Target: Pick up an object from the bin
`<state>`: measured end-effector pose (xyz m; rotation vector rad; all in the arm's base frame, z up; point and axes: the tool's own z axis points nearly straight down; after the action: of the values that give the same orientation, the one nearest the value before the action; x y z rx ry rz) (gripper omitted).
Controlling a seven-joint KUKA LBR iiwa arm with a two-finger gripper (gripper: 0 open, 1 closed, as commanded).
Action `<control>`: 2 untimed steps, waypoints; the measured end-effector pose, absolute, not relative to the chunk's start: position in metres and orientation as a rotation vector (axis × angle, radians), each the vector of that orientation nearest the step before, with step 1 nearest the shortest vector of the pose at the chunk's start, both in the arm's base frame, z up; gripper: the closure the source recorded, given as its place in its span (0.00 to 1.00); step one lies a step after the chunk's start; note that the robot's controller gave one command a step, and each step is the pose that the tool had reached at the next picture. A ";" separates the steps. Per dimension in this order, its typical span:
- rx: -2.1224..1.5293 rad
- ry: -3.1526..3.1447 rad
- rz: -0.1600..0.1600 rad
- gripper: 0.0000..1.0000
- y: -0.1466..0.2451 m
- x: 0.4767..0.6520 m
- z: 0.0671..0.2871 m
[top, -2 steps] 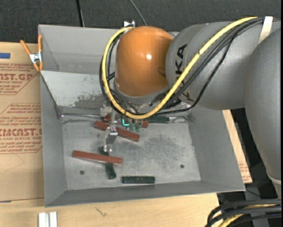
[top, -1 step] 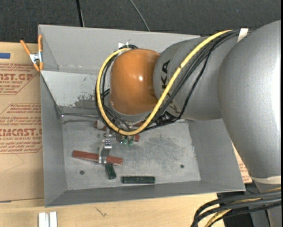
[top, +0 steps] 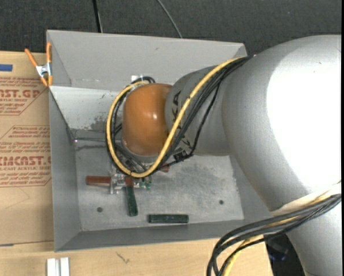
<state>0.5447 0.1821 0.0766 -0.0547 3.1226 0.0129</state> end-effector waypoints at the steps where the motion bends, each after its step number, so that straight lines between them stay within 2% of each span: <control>1: -0.055 3.123 0.013 1.00 0.182 0.545 0.077; 2: -0.040 3.148 -0.001 1.00 0.177 0.544 0.110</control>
Offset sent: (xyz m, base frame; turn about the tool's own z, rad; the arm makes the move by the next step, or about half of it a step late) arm 0.0079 -0.0081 0.0711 0.0211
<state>0.5443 0.1772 0.1097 -0.0395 3.1480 -0.0005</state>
